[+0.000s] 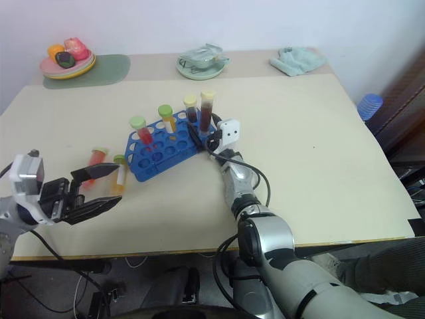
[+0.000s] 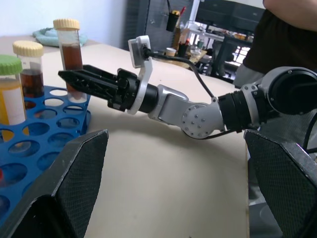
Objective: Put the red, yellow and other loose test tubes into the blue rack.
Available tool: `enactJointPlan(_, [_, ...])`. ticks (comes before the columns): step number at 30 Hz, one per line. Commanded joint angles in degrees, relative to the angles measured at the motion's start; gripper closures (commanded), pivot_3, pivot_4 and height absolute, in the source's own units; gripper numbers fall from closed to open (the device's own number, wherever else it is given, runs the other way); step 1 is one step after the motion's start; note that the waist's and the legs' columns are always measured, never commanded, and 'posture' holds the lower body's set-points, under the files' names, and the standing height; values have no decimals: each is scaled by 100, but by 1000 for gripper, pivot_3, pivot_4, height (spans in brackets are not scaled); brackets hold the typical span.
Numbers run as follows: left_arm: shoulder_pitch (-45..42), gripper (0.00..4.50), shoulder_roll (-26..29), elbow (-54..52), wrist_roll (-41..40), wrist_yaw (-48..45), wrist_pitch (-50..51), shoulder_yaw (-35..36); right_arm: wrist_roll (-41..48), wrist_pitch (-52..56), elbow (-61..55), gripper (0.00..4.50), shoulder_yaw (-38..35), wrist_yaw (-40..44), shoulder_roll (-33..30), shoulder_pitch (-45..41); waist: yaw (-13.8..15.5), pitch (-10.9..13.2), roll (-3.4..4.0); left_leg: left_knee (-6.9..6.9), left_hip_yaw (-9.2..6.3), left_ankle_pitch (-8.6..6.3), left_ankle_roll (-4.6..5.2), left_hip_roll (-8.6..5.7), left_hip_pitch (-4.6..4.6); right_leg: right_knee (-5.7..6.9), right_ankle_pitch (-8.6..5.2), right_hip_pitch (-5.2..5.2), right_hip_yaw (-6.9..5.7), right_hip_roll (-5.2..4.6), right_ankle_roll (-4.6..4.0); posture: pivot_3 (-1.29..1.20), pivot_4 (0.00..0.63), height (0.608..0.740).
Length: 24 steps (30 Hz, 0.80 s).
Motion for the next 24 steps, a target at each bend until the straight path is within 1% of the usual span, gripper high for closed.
enactJointPlan(1, [-64,0,-20,-13,-8,-12,-34,-23,-31,101,-270,83,90,21,-61,7,1,0,0,0,0,0,0,0,0,0,0,0,0,0,0,0,150,740])
enactJointPlan(10, [-177,0,-124,69,47,-9,-81,-196,164,1198,-950,83,226,383,-308,-32,1,0,0,-1,0,-3,6,0,0,0,0,0,0,0,0,0,150,740])
enactJointPlan(14, [-250,0,-171,124,82,-24,-88,-264,222,2024,-1481,83,334,500,-555,-66,9,0,0,-1,0,-4,8,0,0,-1,0,0,0,-1,0,0,150,740])
enactJointPlan(16, [-310,0,-203,157,105,-29,-96,-306,205,2689,-1913,83,438,484,-734,-34,11,1,1,-2,0,-5,9,0,-1,-3,0,0,0,-2,0,0,150,740])
enactJointPlan(20, [-351,0,-246,183,136,-44,-104,-339,461,4044,-3018,83,573,620,-933,178,16,0,0,-12,0,-5,10,0,-1,-7,0,-2,0,-3,-1,0,150,740])
enactJointPlan(24, [-372,0,-275,189,142,-52,-117,-373,722,5596,-4203,83,683,487,-1154,334,18,0,0,-31,0,-4,8,0,0,-17,-1,-6,1,-3,-1,0,150,740])
